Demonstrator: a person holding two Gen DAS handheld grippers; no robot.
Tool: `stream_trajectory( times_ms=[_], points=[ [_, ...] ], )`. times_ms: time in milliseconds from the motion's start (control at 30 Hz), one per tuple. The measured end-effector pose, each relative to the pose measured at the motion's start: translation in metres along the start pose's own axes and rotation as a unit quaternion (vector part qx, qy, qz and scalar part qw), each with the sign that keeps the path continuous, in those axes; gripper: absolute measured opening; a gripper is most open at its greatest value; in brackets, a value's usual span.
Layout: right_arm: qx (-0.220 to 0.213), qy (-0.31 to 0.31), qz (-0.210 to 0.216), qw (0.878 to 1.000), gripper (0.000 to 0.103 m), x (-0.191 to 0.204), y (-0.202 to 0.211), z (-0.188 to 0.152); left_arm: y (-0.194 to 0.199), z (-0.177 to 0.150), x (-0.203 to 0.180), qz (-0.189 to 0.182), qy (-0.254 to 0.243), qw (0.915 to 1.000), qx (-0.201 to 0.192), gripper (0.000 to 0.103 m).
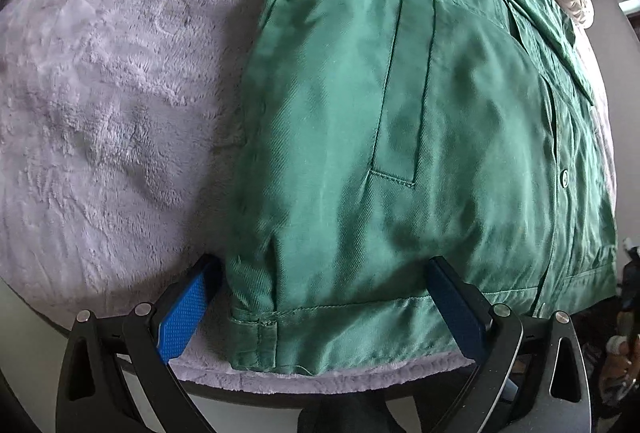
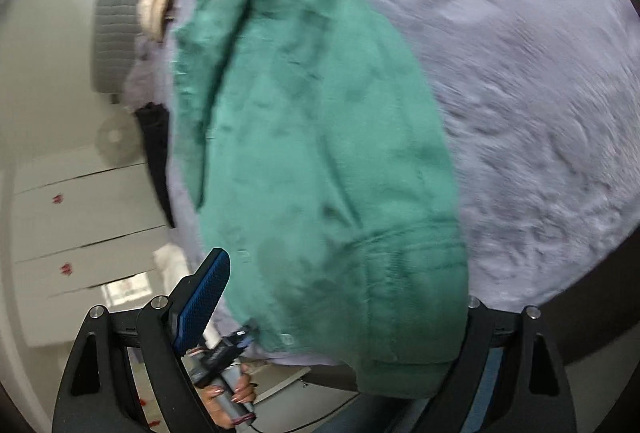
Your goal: Fold large clothes
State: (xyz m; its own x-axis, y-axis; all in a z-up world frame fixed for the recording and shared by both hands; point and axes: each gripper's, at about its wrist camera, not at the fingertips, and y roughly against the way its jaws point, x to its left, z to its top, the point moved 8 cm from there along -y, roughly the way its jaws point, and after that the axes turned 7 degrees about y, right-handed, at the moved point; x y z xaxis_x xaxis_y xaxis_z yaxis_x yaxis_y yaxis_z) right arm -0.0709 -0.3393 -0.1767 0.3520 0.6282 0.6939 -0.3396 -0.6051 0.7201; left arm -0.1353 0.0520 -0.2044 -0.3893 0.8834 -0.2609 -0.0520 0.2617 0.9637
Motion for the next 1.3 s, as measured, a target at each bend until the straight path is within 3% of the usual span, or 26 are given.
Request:
stream_trajectory(
  times_ms=[133, 200, 233, 267, 300, 333, 467, 567, 733, 1067, 1300],
  points=[
    [-0.006, -0.028, 0.006, 1.000, 0.088, -0.008, -0.004, -0.001, 0.000, -0.003, 0.018, -0.013, -0.002, 0.9999, 0.007, 0.102],
    [-0.006, -0.036, 0.011, 0.999, 0.062, -0.008, -0.007, -0.002, 0.000, -0.008, 0.017, -0.010, -0.010, 0.9999, 0.003, 0.088],
    [-0.004, -0.038, 0.004, 0.999, 0.030, -0.009, -0.007, -0.003, 0.000, -0.011, 0.017, 0.000, -0.016, 0.9999, -0.003, 0.070],
    [-0.002, -0.037, -0.002, 0.999, 0.010, -0.010, -0.007, -0.003, 0.001, -0.013, 0.016, 0.001, -0.025, 0.9996, -0.007, 0.045],
    [-0.005, -0.035, 0.001, 0.999, 0.010, -0.009, -0.006, -0.004, 0.006, -0.013, 0.010, -0.028, -0.030, 0.9992, -0.004, 0.032],
    [-0.010, -0.033, 0.010, 0.999, 0.010, -0.006, -0.004, -0.004, 0.010, -0.014, 0.008, -0.051, -0.025, 0.9984, -0.004, 0.026],
    [-0.019, -0.027, 0.083, 0.996, 0.010, 0.019, 0.003, 0.000, 0.041, -0.009, 0.001, -0.112, -0.005, 0.9935, -0.019, 0.026],
    [-0.018, -0.028, 0.128, 0.991, 0.010, 0.040, 0.007, 0.009, 0.074, 0.008, -0.002, -0.170, 0.026, 0.9844, -0.039, 0.026],
    [-0.011, -0.002, 0.168, 0.986, 0.010, 0.085, 0.010, 0.040, 0.116, 0.052, -0.015, -0.204, 0.067, 0.9736, -0.078, 0.025],
    [0.015, 0.059, 0.213, 0.975, 0.010, 0.178, -0.003, 0.154, 0.168, 0.185, -0.070, -0.184, 0.098, 0.9598, -0.188, 0.025],
    [0.004, 0.030, 0.184, 0.982, 0.010, 0.199, -0.052, 0.244, 0.131, 0.269, -0.079, -0.124, 0.101, 0.9706, -0.180, 0.026]
  ],
)
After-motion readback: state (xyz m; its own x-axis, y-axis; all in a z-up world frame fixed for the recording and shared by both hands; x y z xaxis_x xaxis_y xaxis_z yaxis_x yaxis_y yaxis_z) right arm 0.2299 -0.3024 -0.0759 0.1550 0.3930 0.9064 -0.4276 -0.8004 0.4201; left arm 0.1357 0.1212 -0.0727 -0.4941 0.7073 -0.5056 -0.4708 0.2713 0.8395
